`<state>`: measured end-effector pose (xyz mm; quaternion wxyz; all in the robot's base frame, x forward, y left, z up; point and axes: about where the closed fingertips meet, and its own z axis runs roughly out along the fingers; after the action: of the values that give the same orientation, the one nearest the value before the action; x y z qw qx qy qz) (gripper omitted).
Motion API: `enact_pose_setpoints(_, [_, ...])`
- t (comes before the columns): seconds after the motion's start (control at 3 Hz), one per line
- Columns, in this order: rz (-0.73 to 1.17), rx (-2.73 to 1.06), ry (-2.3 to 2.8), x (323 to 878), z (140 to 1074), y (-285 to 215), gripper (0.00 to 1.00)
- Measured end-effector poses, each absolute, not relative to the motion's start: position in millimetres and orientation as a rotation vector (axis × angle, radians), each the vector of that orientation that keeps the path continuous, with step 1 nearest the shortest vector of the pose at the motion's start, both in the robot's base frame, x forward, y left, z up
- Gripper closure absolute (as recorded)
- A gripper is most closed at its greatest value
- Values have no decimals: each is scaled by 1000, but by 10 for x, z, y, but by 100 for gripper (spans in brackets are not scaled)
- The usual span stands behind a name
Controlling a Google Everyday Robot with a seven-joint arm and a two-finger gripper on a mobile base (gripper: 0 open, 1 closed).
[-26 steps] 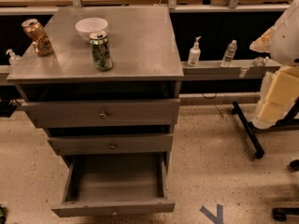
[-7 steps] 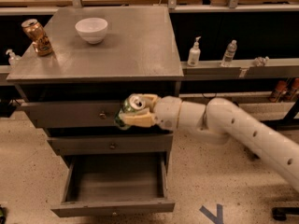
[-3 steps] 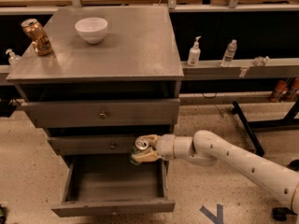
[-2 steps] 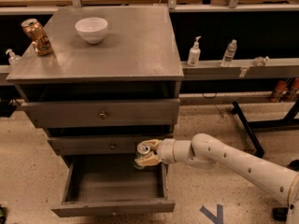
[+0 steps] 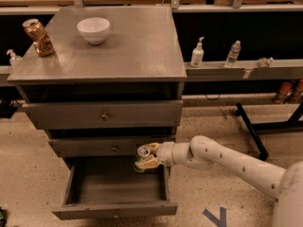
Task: Place green can into bottom drawer
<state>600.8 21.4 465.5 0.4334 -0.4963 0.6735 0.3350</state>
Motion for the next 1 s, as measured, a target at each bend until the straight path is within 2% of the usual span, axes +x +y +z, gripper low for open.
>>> enact_pose_setpoints(0.67, [899,-1327,1695,6159,3095,556,100])
enact_pose_setpoints(1.0, [897,-1353,1671,6141,2803,620,100])
